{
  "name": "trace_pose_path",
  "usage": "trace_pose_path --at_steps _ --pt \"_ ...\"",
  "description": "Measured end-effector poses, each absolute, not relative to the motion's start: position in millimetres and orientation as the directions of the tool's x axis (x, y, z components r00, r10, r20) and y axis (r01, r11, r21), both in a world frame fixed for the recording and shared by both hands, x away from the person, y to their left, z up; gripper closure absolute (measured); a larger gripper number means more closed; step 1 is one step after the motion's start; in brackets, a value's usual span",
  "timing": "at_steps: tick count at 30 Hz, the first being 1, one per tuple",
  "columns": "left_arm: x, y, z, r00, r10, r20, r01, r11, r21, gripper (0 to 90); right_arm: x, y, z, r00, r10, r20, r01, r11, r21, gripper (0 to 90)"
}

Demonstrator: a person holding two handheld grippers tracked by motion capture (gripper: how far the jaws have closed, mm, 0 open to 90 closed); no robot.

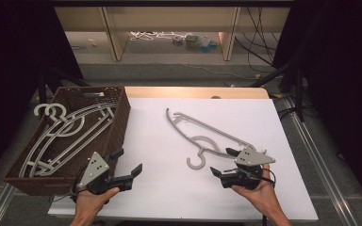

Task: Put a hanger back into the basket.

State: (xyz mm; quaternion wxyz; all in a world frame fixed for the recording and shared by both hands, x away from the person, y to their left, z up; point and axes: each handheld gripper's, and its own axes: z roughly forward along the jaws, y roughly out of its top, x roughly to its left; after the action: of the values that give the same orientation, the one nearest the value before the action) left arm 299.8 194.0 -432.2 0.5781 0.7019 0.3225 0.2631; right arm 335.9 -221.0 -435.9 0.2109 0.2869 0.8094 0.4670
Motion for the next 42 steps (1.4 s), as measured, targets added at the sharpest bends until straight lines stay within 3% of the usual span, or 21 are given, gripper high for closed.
trace_pose_path --at_steps 13,19,24,27,35,42 --pt "298 192 -435 0.669 0.743 0.001 0.149 -0.136 0.979 15.9 386 -225 -442 -0.757 0.646 -0.093 0.351 0.524 0.776 18.2" --pt "298 192 -435 0.678 0.735 0.026 0.137 -0.161 0.977 16.0 408 -224 -447 -0.784 0.608 -0.128 0.380 0.632 0.676 22.9" --pt "298 190 -436 0.678 0.735 0.008 0.153 -0.152 0.976 16.0 422 -222 -455 -0.801 0.583 -0.139 0.380 0.673 0.635 30.5" --pt "298 190 -436 0.684 0.729 0.022 0.144 -0.165 0.976 16.0 429 -221 -459 -0.793 0.601 -0.099 0.445 0.683 0.580 34.8" --pt "299 190 -437 0.682 0.731 0.006 0.155 -0.153 0.976 16.1 445 -223 -466 -0.817 0.574 -0.058 0.478 0.729 0.490 49.3" --pt "299 189 -438 0.685 0.729 0.006 0.160 -0.159 0.974 16.2 450 -221 -466 -0.833 0.554 -0.017 0.484 0.742 0.465 58.7"
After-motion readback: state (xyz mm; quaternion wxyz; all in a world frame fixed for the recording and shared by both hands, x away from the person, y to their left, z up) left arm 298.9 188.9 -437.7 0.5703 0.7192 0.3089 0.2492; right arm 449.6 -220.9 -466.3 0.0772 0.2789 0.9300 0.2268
